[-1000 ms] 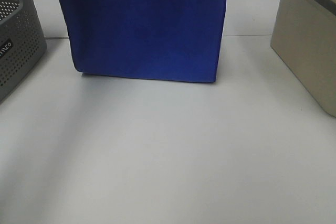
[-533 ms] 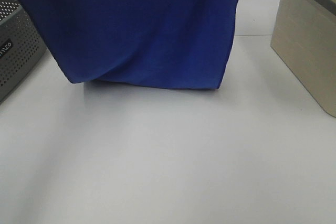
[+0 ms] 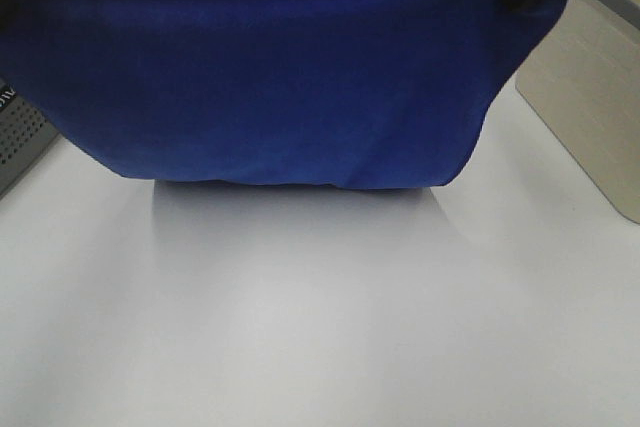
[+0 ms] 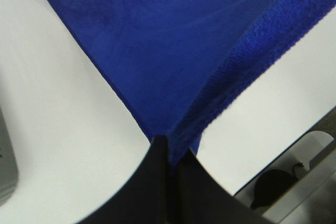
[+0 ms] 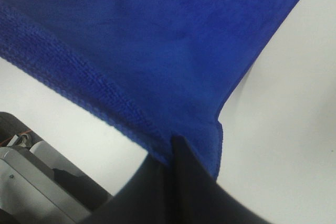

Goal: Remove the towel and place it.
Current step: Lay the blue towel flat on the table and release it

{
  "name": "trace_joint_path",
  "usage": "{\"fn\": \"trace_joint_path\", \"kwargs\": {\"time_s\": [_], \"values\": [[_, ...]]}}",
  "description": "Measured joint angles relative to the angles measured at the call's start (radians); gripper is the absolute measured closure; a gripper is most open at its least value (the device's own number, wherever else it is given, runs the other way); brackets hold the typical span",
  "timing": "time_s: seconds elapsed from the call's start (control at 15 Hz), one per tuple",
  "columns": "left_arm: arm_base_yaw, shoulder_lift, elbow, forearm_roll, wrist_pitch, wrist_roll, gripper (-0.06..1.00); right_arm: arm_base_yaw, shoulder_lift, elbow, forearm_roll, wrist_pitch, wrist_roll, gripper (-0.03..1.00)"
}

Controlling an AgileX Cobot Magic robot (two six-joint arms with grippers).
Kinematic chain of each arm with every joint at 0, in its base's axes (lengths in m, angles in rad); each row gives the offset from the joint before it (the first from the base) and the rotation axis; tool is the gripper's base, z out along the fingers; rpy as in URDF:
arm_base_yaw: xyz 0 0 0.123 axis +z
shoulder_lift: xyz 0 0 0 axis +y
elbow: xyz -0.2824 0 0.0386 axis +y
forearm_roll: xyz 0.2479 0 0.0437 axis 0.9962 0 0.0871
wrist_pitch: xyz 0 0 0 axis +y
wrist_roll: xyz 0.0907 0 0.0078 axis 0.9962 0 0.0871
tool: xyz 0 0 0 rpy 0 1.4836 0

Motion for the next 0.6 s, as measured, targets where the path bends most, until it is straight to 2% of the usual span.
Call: {"fn": "trace_joint_path", "kwargs": {"time_s": [0.33, 0.6], "values": [[-0.129, -0.048, 0.189, 0.007, -0.004, -0.042, 0.94, -0.001, -0.118, 0.176, 0.003, 0.003, 0.001, 0.95], [-0.19, -0.053, 0.342, 0.012, -0.006, -0.071, 0.94, -0.001, -0.13, 0.359, 0.07, 0.002, 0.001, 0.95]]}}
